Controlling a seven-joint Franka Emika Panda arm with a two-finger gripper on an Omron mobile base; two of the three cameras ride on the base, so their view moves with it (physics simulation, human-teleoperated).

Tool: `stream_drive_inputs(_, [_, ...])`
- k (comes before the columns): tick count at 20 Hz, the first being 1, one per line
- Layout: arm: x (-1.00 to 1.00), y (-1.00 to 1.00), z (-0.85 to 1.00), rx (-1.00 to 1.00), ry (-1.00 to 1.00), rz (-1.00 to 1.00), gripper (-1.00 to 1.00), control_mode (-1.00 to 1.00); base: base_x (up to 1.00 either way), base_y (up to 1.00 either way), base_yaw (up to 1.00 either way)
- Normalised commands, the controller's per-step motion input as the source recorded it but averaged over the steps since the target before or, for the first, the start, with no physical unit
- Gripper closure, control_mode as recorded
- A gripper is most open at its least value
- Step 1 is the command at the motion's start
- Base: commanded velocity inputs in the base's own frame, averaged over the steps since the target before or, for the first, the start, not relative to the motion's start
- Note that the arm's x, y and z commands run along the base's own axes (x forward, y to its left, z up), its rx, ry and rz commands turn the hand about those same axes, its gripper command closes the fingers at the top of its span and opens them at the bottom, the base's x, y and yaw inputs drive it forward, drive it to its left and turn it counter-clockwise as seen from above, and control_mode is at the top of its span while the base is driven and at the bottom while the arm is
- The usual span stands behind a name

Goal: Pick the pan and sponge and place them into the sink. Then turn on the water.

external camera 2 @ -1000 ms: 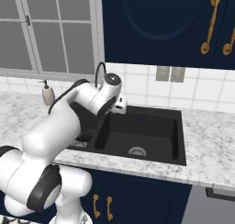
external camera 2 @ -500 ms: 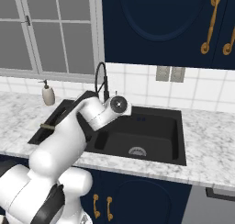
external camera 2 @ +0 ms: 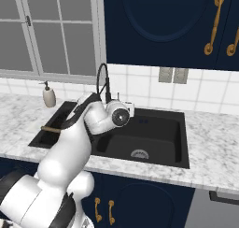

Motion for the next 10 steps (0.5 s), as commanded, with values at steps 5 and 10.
stream_drive_inputs(5, [0.38, -0.01, 0.00, 0.03, -0.17, 0.00, -1.00, -1.00, 0.00, 0.00, 0.00])
stream_drive_inputs(10, [0.68, 0.00, 0.00, 0.06, -0.02, 0.00, -1.00, -1.00, 0.00, 0.00, 0.00])
